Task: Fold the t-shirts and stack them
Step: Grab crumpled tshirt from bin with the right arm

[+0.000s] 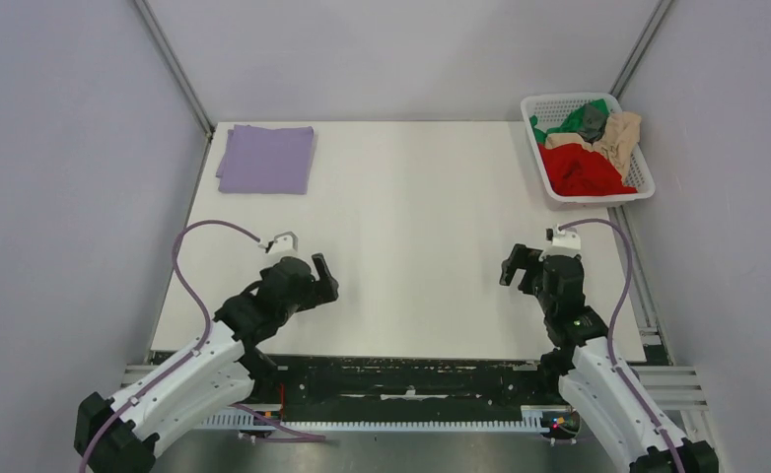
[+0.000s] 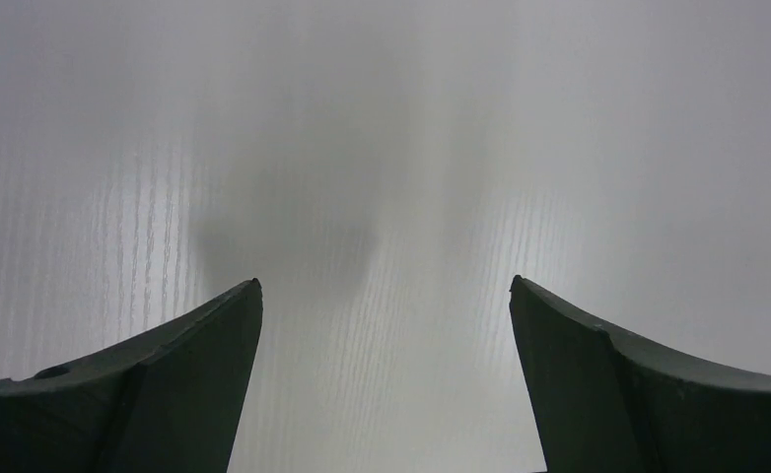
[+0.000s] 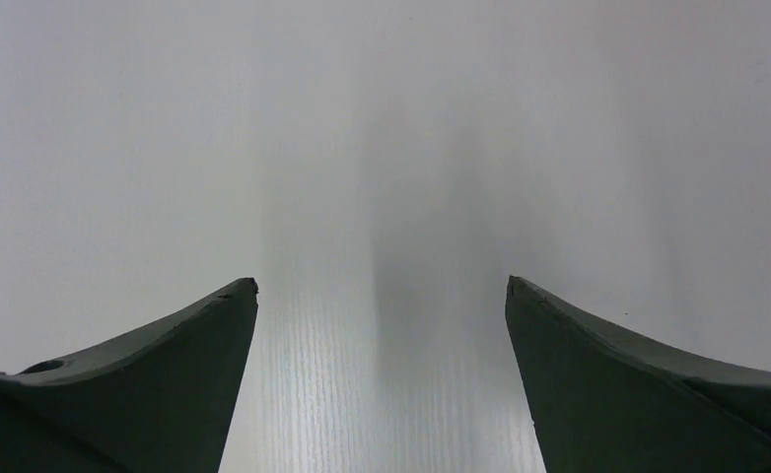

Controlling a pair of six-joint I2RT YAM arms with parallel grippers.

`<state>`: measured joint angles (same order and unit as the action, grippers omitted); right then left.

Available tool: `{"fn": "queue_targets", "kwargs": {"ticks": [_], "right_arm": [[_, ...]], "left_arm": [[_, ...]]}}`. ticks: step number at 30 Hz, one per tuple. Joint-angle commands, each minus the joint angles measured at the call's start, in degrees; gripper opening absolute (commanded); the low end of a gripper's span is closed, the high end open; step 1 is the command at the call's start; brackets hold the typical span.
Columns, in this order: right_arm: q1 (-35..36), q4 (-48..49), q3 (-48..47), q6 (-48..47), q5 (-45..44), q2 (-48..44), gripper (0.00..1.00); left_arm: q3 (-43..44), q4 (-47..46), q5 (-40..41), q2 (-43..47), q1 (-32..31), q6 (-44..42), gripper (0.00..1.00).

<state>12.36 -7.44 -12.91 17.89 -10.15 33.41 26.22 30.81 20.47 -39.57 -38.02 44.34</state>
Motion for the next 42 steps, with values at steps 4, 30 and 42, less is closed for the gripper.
{"fn": "queue_targets", "kwargs": {"ticks": [4, 30, 42], "right_arm": [[-0.14, 7.22, -11.57, 2.97, -7.80, 7.91, 0.98], [-22.75, -6.69, -71.64, -9.66, -5.17, 69.91, 0.19], [-17.00, -5.09, -84.54, -13.71, 21.48, 50.55, 0.00]], "left_arm": [[4.76, -6.20, -1.60, -6.70, -0.12, 0.55, 1.00], [21.45, -10.37, -2.36, -30.72, 1.15, -3.38, 1.00], [16.97, -8.46, -2.91, -15.47, 1.28, -3.37, 1.00]]}}
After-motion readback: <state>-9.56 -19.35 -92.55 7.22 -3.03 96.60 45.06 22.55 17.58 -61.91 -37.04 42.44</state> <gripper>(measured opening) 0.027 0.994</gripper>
